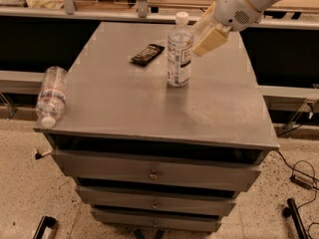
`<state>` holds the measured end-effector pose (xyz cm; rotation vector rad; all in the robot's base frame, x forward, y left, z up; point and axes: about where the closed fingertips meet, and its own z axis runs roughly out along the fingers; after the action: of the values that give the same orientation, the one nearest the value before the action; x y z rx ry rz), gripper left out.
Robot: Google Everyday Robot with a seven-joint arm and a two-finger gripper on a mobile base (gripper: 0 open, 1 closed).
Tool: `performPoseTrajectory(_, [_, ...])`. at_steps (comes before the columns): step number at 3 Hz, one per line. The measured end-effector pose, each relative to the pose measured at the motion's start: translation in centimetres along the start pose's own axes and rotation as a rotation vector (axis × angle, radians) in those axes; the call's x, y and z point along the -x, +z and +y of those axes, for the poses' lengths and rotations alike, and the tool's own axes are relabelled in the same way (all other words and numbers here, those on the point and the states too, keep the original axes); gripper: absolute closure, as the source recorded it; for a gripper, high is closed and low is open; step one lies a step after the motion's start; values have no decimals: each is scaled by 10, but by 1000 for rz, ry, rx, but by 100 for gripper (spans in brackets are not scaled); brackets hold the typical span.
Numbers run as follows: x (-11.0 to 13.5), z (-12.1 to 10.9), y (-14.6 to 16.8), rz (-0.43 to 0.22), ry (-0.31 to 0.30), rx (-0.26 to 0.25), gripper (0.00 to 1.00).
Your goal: Move blue plastic bottle near water bottle
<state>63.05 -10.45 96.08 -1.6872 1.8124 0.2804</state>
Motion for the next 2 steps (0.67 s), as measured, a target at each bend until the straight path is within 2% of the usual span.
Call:
performPoseTrajectory(1, [1,0,2,-1,-1,3,45])
performPoseTrajectory(2, [2,1,6,-7,-3,15,14])
